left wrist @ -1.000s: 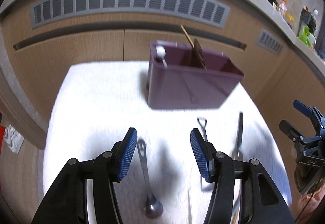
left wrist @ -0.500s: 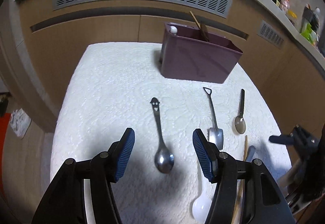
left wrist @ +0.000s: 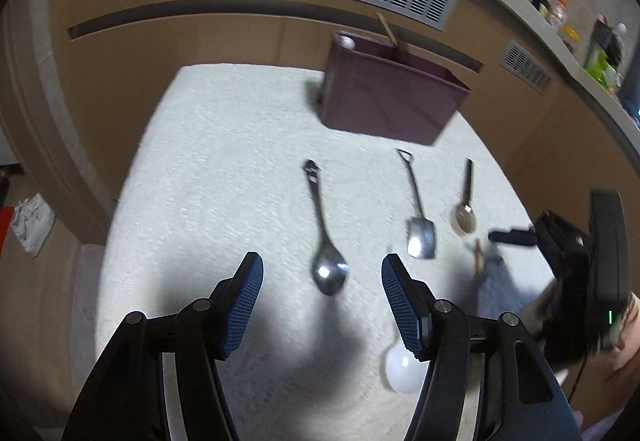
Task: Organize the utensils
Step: 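Move the left tool over the blue plastic spoon on the table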
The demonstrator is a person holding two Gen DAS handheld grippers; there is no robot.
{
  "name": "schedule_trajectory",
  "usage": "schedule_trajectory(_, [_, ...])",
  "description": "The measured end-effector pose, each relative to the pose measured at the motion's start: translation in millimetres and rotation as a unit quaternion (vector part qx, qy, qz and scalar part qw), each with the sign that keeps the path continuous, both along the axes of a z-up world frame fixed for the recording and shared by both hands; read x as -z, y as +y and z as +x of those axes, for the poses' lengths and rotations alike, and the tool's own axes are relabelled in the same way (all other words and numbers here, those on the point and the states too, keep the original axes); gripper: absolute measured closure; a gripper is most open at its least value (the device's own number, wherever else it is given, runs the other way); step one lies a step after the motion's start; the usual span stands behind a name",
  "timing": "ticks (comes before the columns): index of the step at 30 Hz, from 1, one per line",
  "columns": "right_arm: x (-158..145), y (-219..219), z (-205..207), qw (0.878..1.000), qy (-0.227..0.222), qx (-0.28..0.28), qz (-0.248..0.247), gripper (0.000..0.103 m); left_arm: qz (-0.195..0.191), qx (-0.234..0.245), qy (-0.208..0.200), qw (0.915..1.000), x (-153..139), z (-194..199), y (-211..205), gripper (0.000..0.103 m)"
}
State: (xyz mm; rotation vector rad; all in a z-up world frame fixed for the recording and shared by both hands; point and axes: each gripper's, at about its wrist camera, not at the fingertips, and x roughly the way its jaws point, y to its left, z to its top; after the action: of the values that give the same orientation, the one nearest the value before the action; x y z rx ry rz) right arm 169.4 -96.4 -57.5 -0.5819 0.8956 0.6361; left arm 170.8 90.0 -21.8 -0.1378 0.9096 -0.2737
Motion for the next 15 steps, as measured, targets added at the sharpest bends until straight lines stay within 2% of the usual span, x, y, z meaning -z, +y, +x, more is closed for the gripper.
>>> schedule_trajectory(6, [1, -49, 8, 0.993, -0.022, 0.115, -0.03, 0.002, 0.015, 0.096, 0.012, 0.9952, 13, -13, -49, 0.04])
schedule_trajectory(8, [-1, -65, 6, 0.989, -0.013, 0.148, -0.021, 0.003, 0.027, 0.128, 0.017, 0.9913, 16, -15, -68, 0.04])
schedule_trajectory(10, [-4, -81, 2, 0.984, 0.011, 0.175, 0.007, 0.013, 0.035, 0.154, 0.022, 0.9871, 20, -16, -85, 0.041])
schedule_trajectory(13, [-6, -94, -6, 0.975, 0.061, 0.207, 0.055, 0.04, 0.044, 0.165, 0.03, 0.9848, 26, -14, -102, 0.041])
schedule_trajectory(15, [-4, -96, -11, 0.968, 0.099, 0.216, 0.085, 0.042, 0.061, 0.161, 0.031, 0.9845, 32, -13, -109, 0.041])
